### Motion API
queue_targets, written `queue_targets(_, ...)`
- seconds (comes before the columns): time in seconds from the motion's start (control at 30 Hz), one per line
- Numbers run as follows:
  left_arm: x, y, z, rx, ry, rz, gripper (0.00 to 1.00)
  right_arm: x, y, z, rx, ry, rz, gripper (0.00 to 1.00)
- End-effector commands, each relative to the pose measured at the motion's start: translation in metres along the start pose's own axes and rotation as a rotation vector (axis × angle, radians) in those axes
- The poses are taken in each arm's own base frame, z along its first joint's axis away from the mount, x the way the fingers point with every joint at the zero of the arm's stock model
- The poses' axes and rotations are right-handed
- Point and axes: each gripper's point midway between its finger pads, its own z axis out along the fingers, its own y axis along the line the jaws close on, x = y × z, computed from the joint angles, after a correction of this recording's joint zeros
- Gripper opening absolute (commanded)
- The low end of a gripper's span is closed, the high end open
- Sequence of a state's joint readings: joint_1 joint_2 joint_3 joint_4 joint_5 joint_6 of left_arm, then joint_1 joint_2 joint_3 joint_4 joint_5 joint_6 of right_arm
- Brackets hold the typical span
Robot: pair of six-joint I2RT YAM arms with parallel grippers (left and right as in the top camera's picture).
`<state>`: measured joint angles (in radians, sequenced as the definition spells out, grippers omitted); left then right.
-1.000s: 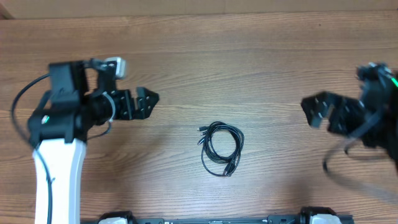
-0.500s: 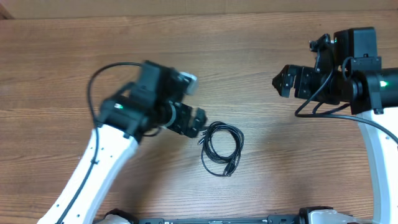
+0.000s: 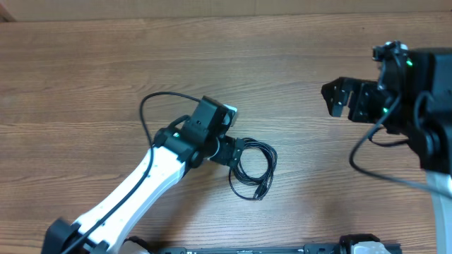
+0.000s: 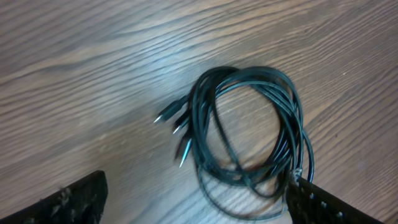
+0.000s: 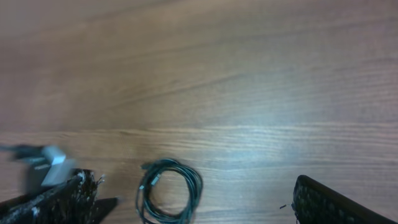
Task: Untangle cables
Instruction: 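Grasp the black cable coil with the left gripper and lift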
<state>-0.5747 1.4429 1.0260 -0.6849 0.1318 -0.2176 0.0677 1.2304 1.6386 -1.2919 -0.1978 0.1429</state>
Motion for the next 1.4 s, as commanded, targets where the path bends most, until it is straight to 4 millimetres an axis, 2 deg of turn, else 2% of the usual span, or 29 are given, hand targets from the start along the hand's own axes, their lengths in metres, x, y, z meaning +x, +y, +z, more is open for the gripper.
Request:
queue_targets(0.0, 0.007, -0.013, 0.032, 0.091, 0.063, 0.033, 0.92, 0.001, 0.019, -0.027, -0.088, -0.064, -0.008, 1.0)
queue_targets(0.13, 0.005, -0.012, 0.064, 0.104, 0.083, 0.031, 0.92, 0.006, 0.026, -0.045, -0.125, -0.096, -0.02, 1.0)
queue_targets(0.27, 0.009, -0.01, 0.082, 0.107, 0.106, 0.026, 0.9, 0.01, 0.03, -0.06, -0.137, -0.133, -0.031, 1.0)
queue_targets(0.33, 0.011, -0.009, 0.088, 0.109, 0.118, 0.023, 0.7, 0.011, 0.033, -0.066, -0.151, -0.146, -0.037, 1.0)
queue_targets(0.37, 0.012, -0.01, 0.089, 0.112, 0.12, 0.023, 0.63, 0.011, 0.033, -0.067, -0.154, -0.149, -0.038, 1.0)
queue_targets(0.4, 0.012, -0.01, 0.089, 0.111, 0.121, 0.023, 0.61, 0.011, 0.034, -0.068, -0.156, -0.151, -0.039, 1.0)
queue_targets(0.5, 0.012, -0.01, 0.089, 0.111, 0.12, 0.033, 0.63, 0.011, 0.036, -0.069, -0.168, -0.152, -0.041, 1.0)
queue_targets(0.6, 0.012, -0.009, 0.089, 0.11, 0.12, 0.068, 0.77, 0.01, 0.046, -0.071, -0.226, -0.152, -0.051, 1.0)
queue_targets(0.63, 0.013, -0.009, 0.089, 0.109, 0.12, 0.079, 0.78, 0.01, 0.05, -0.072, -0.245, -0.155, -0.056, 1.0)
queue_targets(0.7, 0.012, -0.007, 0.089, 0.102, 0.118, 0.087, 0.76, 0.008, 0.055, -0.075, -0.27, -0.164, -0.063, 1.0)
queue_targets(0.83, 0.011, -0.006, 0.089, 0.097, 0.113, 0.1, 0.65, 0.003, 0.061, -0.085, -0.295, -0.19, -0.077, 1.0)
queue_targets(1.13, 0.017, -0.001, 0.097, 0.078, 0.138, 0.107, 0.66, -0.003, 0.071, -0.103, -0.335, -0.229, -0.099, 1.0)
queue_targets(1.27, 0.03, 0.004, 0.112, 0.068, 0.193, 0.073, 0.58, -0.004, 0.072, -0.107, -0.336, -0.236, -0.102, 1.0)
queue_targets(1.33, 0.033, 0.005, 0.114, 0.064, 0.202, 0.051, 0.43, -0.003, 0.072, -0.107, -0.336, -0.235, -0.102, 1.0)
queue_targets(1.37, 0.033, 0.005, 0.114, 0.062, 0.202, 0.036, 0.29, -0.003, 0.072, -0.107, -0.336, -0.236, -0.102, 1.0)
